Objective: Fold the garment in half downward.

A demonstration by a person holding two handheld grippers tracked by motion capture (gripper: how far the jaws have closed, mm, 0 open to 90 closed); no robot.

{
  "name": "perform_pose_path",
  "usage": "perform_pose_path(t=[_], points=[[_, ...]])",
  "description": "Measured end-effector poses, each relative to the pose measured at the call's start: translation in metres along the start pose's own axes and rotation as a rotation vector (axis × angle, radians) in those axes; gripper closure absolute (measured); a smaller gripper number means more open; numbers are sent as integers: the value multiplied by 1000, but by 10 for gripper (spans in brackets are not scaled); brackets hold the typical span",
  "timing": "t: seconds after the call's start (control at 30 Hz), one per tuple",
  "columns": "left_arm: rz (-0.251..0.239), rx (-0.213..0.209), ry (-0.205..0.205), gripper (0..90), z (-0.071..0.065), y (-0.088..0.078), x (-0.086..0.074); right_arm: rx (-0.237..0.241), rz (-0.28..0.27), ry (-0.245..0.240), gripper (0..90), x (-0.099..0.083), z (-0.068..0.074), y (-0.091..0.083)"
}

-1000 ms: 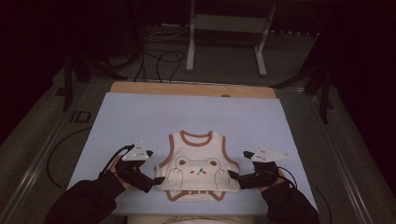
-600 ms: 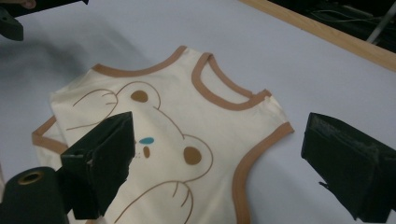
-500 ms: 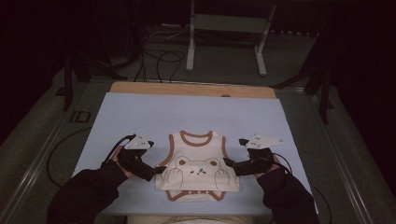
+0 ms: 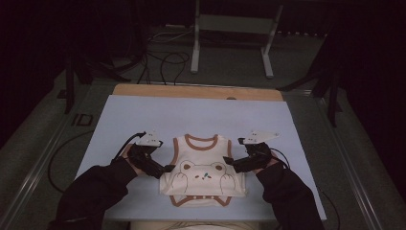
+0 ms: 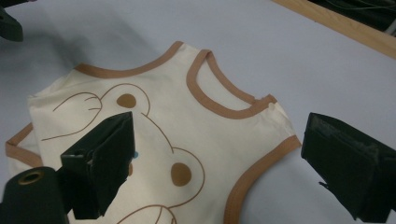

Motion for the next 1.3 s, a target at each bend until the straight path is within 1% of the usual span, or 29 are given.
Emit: perform_pose_path(t=[0.13,0.23,0.3,0.43,0.6,0.7,0.8,0.93,1.03,1.1,1.3], points=[[12,3,1,0,4,5,3,0,10,3,99,-1,-2,8],[6,-4,-6,0,7,7,5,-5,21,-2,99,-1,-5,14],[10,1,-5,0,9,10,6,-11,25,-4,99,-1,-7,17],[13,-5,1,0,13,15,10,-18,33,-1,99,-2,-12,24],[17,-1,4,0,18,23,14,-16,45,4,99,-4,-16,33],[33,-2,9,0,21,28,14,-9,49,10,99,-6,-18,39],[34,1,4,0,23,33,14,-11,53,7,99,-7,-20,42],[40,8,-3,0,30,41,14,-21,65,10,100,-8,-24,49],[50,10,-12,0,35,45,14,-12,72,19,101,-10,-26,54],[51,10,-21,0,39,47,13,-15,80,16,101,-12,-27,58],[61,33,-36,0,50,54,10,-26,97,10,101,-17,-32,67]])
Point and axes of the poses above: each handheld gripper's, and its own axes: y roughly forward along the jaws, x roughly out of its top, z roughly to its left, the point moved 6 cm from there along y, roughly forward along the jaws, and after that the axes turned 10 degrees about -x, right-handed, at the moved point
